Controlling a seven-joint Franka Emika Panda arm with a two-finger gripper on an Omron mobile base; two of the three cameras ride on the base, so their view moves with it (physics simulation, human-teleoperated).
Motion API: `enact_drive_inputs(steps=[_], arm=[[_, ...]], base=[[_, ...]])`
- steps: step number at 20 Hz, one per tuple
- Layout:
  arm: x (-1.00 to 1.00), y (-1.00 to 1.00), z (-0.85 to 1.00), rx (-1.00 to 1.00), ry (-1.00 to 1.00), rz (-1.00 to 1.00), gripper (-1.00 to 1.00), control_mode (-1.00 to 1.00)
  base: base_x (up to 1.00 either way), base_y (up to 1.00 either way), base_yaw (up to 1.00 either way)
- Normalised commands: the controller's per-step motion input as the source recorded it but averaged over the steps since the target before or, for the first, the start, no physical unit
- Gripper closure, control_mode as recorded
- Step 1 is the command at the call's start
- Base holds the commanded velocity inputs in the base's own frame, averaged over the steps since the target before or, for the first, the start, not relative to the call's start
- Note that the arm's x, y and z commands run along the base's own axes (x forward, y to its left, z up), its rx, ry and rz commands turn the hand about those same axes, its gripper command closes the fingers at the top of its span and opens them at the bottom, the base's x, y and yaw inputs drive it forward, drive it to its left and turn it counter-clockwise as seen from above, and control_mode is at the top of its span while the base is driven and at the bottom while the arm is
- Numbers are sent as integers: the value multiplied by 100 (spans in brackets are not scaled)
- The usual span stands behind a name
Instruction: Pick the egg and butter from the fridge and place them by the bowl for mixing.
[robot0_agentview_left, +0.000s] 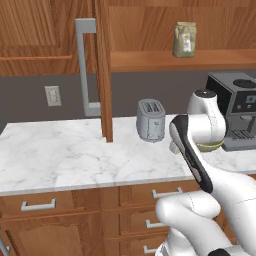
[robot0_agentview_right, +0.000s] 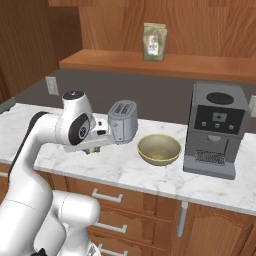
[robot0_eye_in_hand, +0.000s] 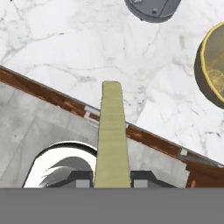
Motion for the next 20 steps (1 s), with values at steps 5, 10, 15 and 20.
enact_drive_inputs(steps=[5, 10, 15, 20], arm=[[65, 0, -59, 0, 0, 7, 100, -100], [14, -8, -58, 14, -9, 7, 100, -100], [5, -3, -30, 18, -14, 0, 100, -100], [19, 0, -28, 1, -19, 0, 100, -100]], base=[[0, 0, 0], [0, 0, 0], [0, 0, 0], [0, 0, 0]])
